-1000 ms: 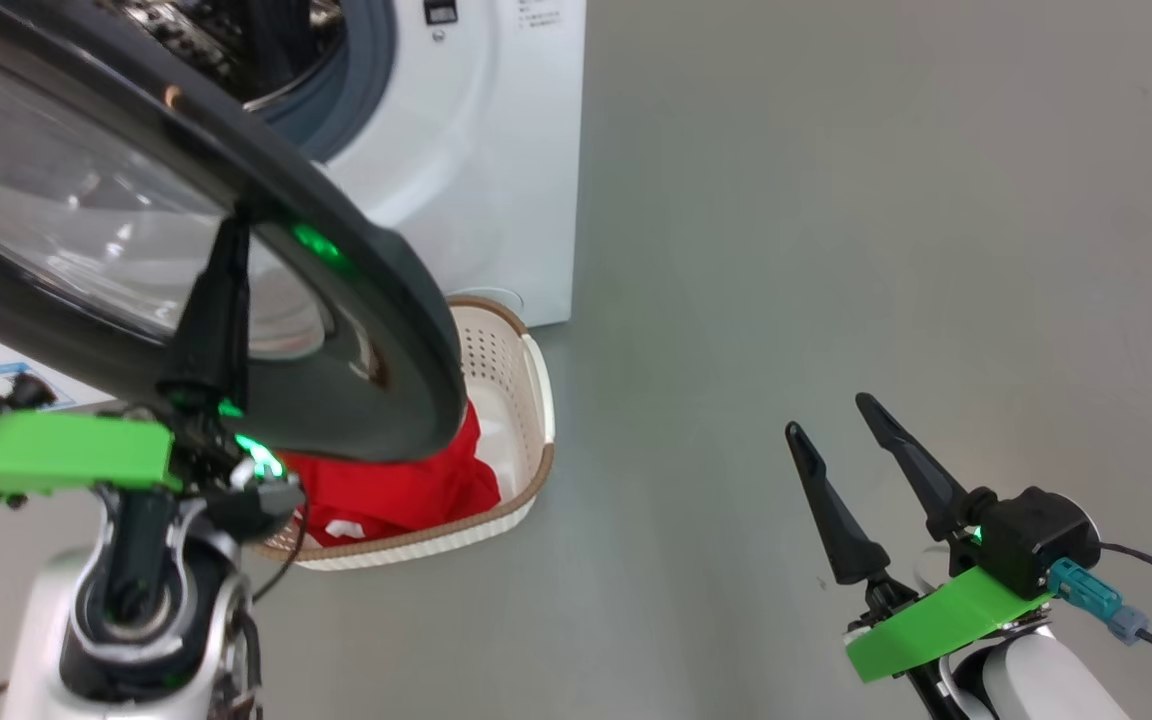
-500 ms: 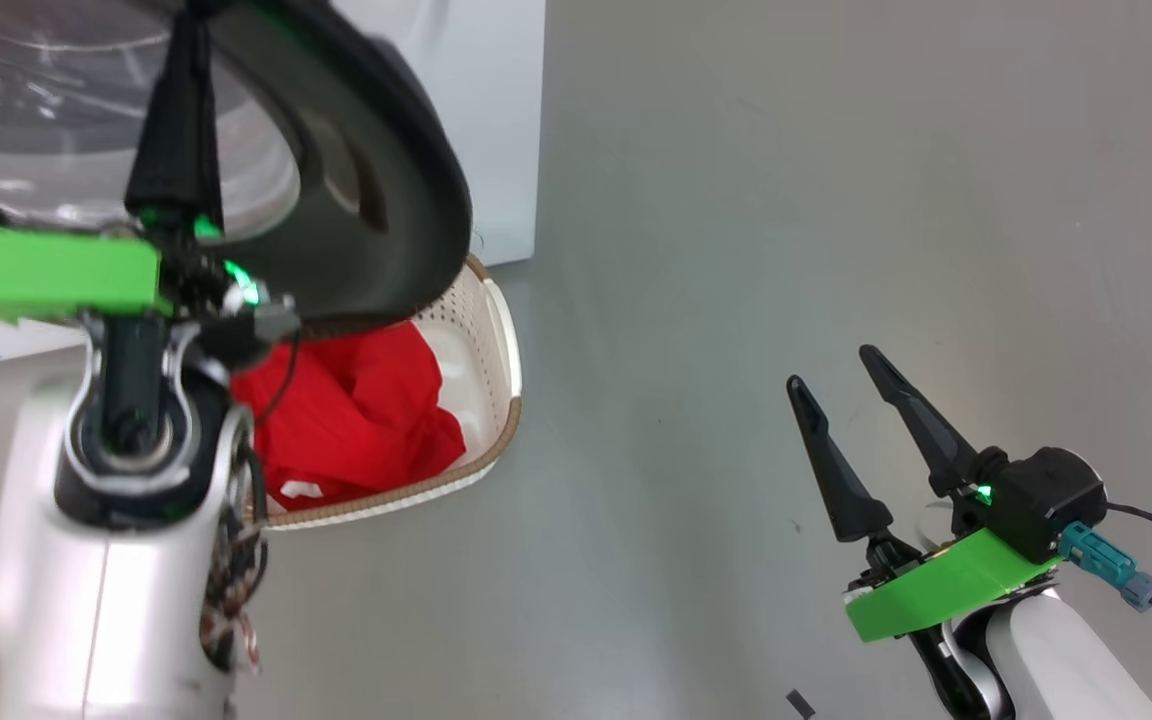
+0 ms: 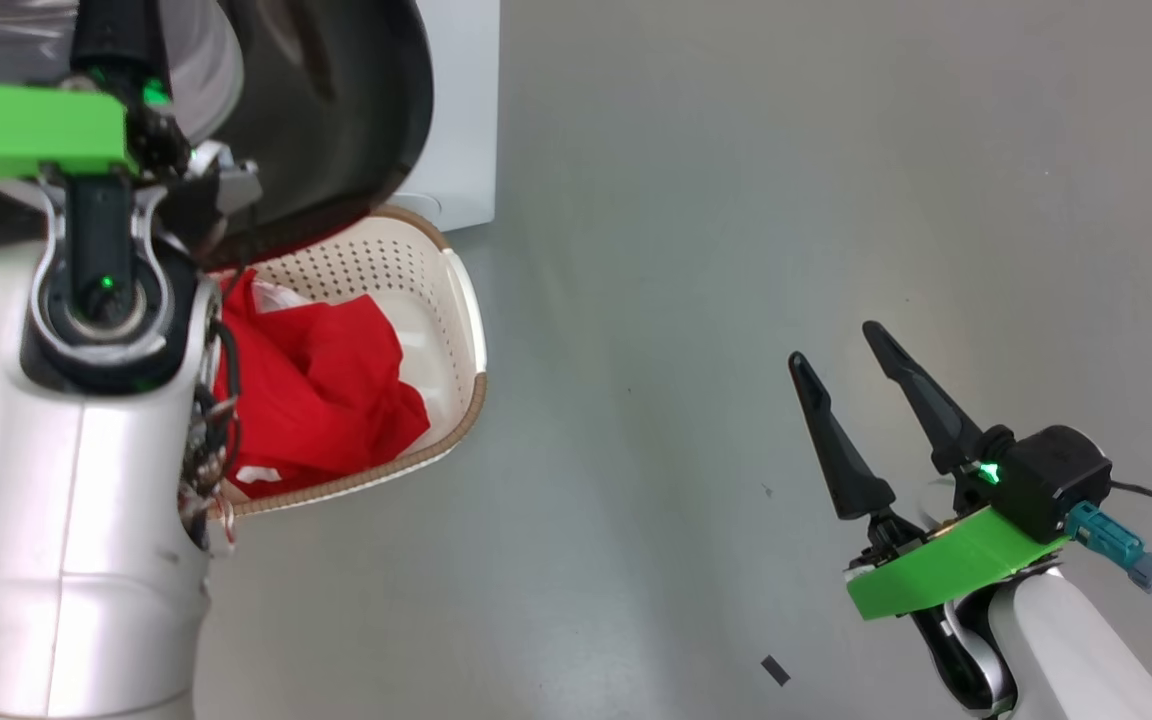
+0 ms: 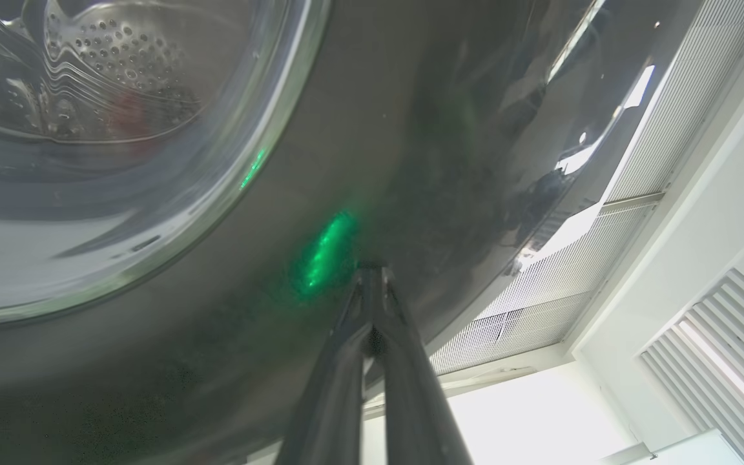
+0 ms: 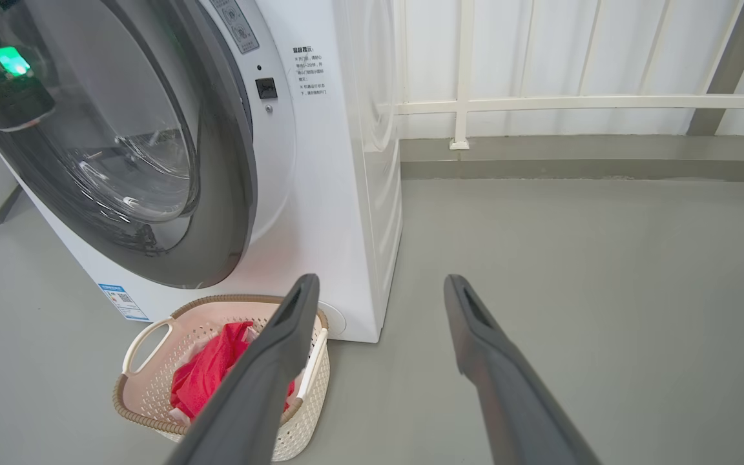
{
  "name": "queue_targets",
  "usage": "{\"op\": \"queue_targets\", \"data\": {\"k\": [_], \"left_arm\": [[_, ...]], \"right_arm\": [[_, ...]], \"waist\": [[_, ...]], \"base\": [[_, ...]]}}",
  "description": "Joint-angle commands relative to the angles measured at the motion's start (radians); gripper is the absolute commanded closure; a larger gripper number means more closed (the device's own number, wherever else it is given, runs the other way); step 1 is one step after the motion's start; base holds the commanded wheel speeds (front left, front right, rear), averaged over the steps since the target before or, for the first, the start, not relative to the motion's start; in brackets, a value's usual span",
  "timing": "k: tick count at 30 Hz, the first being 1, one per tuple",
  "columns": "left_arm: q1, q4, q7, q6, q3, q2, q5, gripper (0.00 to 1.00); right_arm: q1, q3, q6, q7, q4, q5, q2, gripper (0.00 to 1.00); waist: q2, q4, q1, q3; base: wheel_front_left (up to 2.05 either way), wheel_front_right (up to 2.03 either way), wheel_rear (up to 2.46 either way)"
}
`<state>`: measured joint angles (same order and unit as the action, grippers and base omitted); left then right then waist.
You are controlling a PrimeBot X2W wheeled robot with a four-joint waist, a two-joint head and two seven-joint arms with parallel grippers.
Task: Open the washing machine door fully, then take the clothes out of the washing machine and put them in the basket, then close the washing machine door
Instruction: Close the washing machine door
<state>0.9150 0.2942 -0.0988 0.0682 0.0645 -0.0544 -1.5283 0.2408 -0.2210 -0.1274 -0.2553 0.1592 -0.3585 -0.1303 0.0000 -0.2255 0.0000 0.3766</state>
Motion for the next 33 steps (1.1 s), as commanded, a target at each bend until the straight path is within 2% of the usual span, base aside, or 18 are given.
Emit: {"op": "queue_targets", "data": {"k": [1, 7, 14, 15, 17, 24, 29, 33], "left_arm": [[0.052, -0.001, -0.003, -0.014, -0.019, -0.035, 0.009, 1.00], [0.094, 0.049, -0.002, -0.033, -0.031, -0.051, 0.011, 1.00], [0.063, 0.055, 0.022, -0.059, -0.024, -0.045, -0.008, 1.00], [0.051, 0.052, 0.026, -0.061, -0.023, -0.044, -0.010, 0.76], [0.023, 0.039, 0.040, -0.065, -0.016, -0.043, -0.014, 0.00], [-0.131, -0.055, 0.055, -0.074, 0.001, -0.093, 0.027, 0.00], [-0.252, -0.120, 0.017, -0.085, 0.042, -0.166, 0.151, 0.00], [-0.368, -0.162, -0.028, -0.078, 0.072, -0.226, 0.265, 0.00]], "right_arm": [[0.019, -0.017, -0.003, -0.006, -0.022, -0.007, -0.012, 0.00], [0.025, -0.016, -0.003, -0.006, -0.020, -0.010, -0.008, 0.00], [0.018, -0.005, -0.003, -0.006, -0.012, -0.008, -0.002, 0.00], [0.016, -0.003, -0.003, -0.006, -0.012, -0.008, -0.001, 0.00], [0.011, -0.001, -0.003, -0.006, -0.012, -0.007, 0.000, 0.00], [-0.007, 0.004, -0.003, -0.006, -0.012, 0.003, -0.005, 0.00], [-0.023, 0.004, -0.003, -0.006, -0.007, 0.006, -0.006, 0.00], [-0.042, 0.005, -0.003, -0.006, 0.001, 0.006, -0.001, 0.00]], "waist": [[0.0000, -0.010, 0.0000, 0.012], [0.0000, -0.027, 0.0000, 0.022], [0.0000, -0.022, 0.0000, 0.004], [0.0000, -0.018, 0.0000, -0.001], [0.0000, -0.008, 0.0000, -0.014], [0.0000, 0.034, 0.0000, -0.085], [0.0000, 0.052, 0.0000, -0.144], [0.0000, 0.060, 0.0000, -0.200]], "base": [[0.00, 0.00, 0.00], [0.00, 0.00, 0.00], [0.00, 0.00, 0.00], [0.00, 0.00, 0.00], [0.00, 0.00, 0.00], [0.00, 0.00, 0.00], [0.00, 0.00, 0.00], [0.00, 0.00, 0.00]]}}
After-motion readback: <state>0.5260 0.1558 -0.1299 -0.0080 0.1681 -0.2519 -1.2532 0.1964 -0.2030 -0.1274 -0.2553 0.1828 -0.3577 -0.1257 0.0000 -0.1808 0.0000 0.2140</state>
